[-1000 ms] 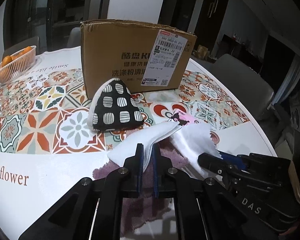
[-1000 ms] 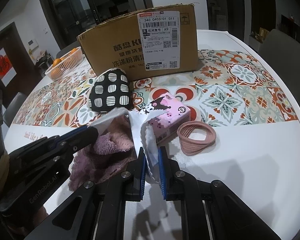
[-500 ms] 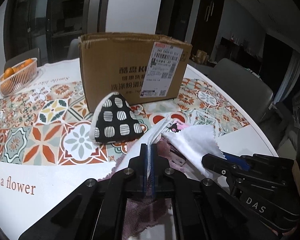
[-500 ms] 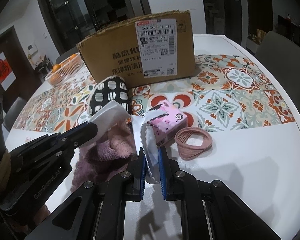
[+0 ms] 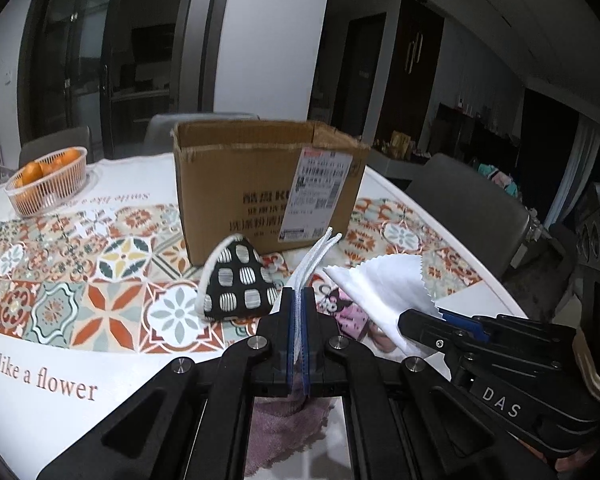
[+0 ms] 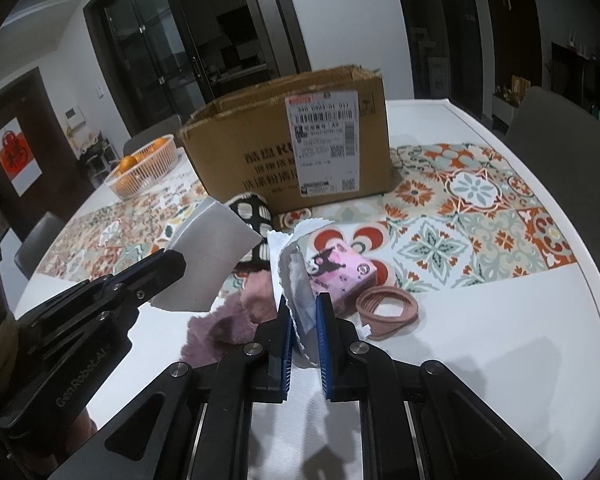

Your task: Organize soft objects

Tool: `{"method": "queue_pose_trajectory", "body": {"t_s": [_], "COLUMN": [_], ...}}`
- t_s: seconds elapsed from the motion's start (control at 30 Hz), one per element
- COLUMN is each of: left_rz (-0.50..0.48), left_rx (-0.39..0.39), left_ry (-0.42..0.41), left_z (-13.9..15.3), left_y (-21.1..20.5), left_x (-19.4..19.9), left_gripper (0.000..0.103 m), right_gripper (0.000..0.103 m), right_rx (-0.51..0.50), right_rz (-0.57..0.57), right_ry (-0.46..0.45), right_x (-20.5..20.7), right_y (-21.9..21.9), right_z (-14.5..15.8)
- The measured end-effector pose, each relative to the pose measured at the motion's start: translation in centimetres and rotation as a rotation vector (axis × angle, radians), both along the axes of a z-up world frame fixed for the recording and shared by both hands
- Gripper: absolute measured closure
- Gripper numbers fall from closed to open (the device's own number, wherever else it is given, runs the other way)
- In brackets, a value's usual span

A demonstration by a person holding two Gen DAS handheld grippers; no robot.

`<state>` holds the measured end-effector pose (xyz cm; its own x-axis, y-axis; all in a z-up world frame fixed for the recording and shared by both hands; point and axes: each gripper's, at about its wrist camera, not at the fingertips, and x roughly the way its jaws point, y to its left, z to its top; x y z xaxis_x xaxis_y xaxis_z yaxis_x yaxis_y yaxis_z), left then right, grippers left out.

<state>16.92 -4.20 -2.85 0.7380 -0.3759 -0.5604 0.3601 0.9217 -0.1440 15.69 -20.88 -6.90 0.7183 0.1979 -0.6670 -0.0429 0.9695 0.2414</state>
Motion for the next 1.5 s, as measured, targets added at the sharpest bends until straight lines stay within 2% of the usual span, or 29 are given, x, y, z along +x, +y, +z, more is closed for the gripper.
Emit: {"method": "queue_pose_trajectory", "body": {"t_s": [0.67, 1.5], "left_rz": [0.034, 0.046], "left_rx": [-0.04, -0.031], "left_ry": [-0.163, -0.334], "left_z": [5.7, 10.3], "left_y": [0.9, 0.8], "left_x": [-0.9, 3.6], "left_gripper": [0.098, 0.098], "right_gripper": [0.09, 0.09], "right_rx": [0.007, -0.001], "right_rz": [-0.031, -0.06], "right_ry": [-0.181, -0.366], "right_x": [-0.4, 3.8], "right_y": [-0.3, -1.0], "right_z": [5.9, 11.2]}}
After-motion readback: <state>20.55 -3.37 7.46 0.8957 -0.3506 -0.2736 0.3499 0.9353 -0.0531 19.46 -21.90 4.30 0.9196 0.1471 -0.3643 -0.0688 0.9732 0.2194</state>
